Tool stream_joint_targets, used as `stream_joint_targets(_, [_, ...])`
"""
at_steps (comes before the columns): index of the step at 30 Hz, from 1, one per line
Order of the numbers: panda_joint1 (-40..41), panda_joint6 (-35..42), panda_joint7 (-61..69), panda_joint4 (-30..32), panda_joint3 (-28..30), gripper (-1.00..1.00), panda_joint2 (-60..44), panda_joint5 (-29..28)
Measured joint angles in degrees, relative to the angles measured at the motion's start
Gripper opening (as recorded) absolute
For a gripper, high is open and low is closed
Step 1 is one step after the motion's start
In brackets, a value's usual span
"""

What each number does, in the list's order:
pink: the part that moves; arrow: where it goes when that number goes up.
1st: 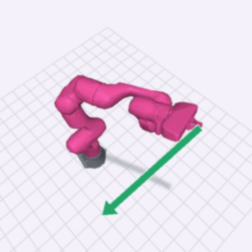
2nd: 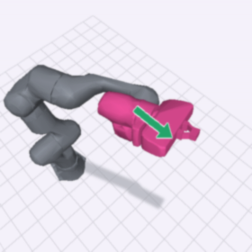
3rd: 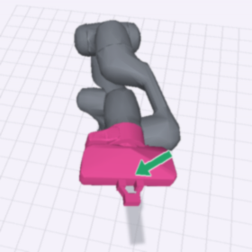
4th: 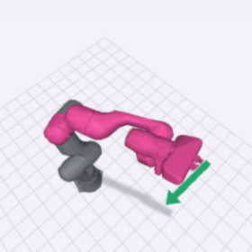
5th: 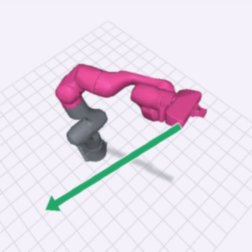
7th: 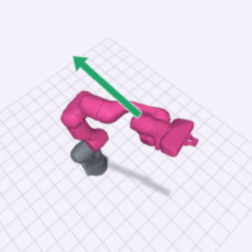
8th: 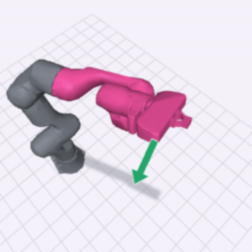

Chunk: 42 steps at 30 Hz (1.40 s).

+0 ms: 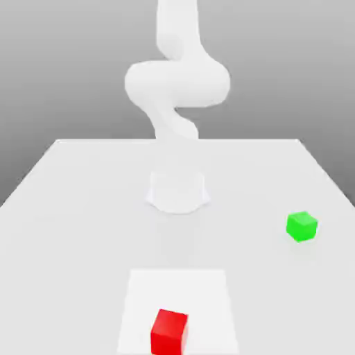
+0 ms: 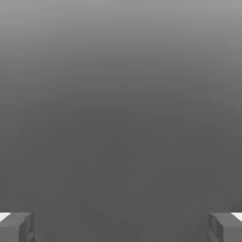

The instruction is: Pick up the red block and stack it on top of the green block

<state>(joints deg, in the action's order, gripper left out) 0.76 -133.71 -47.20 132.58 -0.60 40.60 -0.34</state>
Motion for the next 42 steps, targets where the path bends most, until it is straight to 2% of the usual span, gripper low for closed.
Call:
stream_joint_targets(16, [3.2, -12.36, -8.84, 5.15, -2.1, 0.0, -33.61, -2.34])
stream_joint_targets(24, [3.47, -18.52, -11.73, 7.72, -1.99, 0.0, -50.14, -1.42])
stream_joint_targets(29, [3.04, -25.85, -12.55, 7.02, -1.43, 0.0, -60.5, -1.63])
stream_joint_targets(30, [2.93, -27.43, -12.69, 6.74, -1.28, -1.0, -62.4, -1.81])
stream_joint_targets(37, [2.96, -27.77, -12.78, 6.69, -1.3, -1.0, -62.78, -1.91])
stream_joint_targets(42, [3.21, -20.57, -12.43, 8.23, -2.35, -1.0, -54.01, -0.75])
